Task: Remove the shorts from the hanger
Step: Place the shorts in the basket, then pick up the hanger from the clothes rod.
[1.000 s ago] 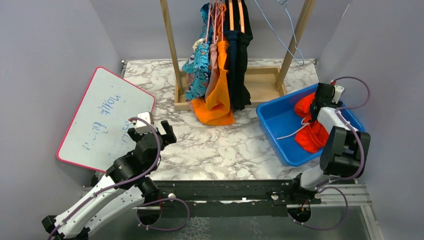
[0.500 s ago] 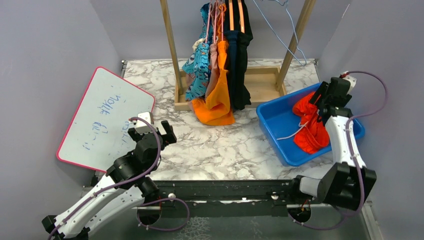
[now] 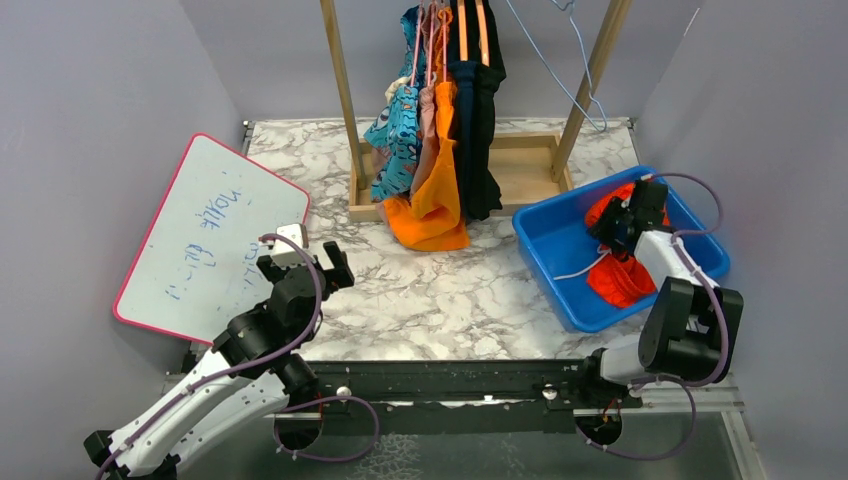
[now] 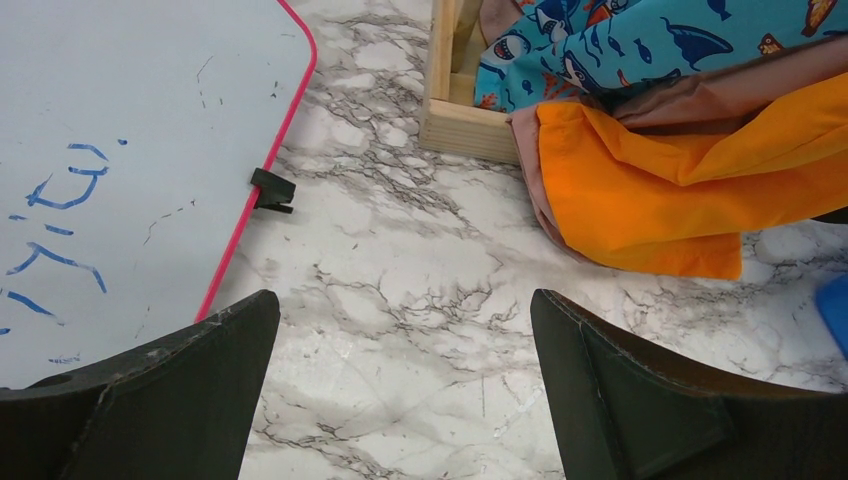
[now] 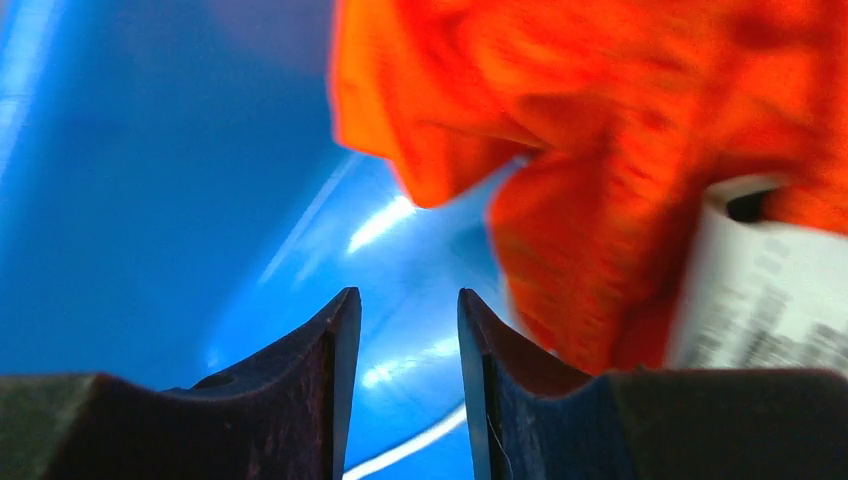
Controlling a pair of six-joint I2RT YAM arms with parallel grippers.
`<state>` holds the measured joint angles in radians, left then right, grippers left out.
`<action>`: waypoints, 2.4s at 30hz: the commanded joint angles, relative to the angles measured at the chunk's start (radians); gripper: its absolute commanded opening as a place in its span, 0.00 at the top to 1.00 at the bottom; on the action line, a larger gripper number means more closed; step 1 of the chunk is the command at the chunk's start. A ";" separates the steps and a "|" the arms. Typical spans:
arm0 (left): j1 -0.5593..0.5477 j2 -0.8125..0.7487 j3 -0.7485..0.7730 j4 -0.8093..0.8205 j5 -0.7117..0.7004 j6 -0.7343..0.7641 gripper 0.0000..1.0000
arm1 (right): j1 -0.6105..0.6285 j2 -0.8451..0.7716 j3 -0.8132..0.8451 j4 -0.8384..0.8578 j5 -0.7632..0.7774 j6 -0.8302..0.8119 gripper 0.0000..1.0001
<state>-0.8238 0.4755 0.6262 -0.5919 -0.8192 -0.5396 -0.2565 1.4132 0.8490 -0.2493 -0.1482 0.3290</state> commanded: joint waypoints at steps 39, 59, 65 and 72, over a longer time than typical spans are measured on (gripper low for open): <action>0.023 0.017 -0.003 0.021 0.022 0.004 0.01 | -0.002 -0.733 -0.247 -0.003 -0.841 0.189 0.34; 0.184 0.270 0.069 0.229 0.337 0.312 0.01 | 0.458 -0.564 0.098 -0.203 -0.738 -0.060 0.30; 0.434 0.247 0.035 0.252 0.452 0.236 0.01 | 0.598 -0.437 0.293 -0.289 -0.317 -0.098 0.32; 0.446 0.111 -0.015 0.234 0.384 0.219 0.01 | 0.610 -0.260 0.562 -0.291 -0.090 -0.111 0.35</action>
<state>-0.3851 0.6659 0.6415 -0.3828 -0.4274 -0.3012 0.3435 1.1015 1.2991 -0.5259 -0.4519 0.2501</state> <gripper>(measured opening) 0.988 0.650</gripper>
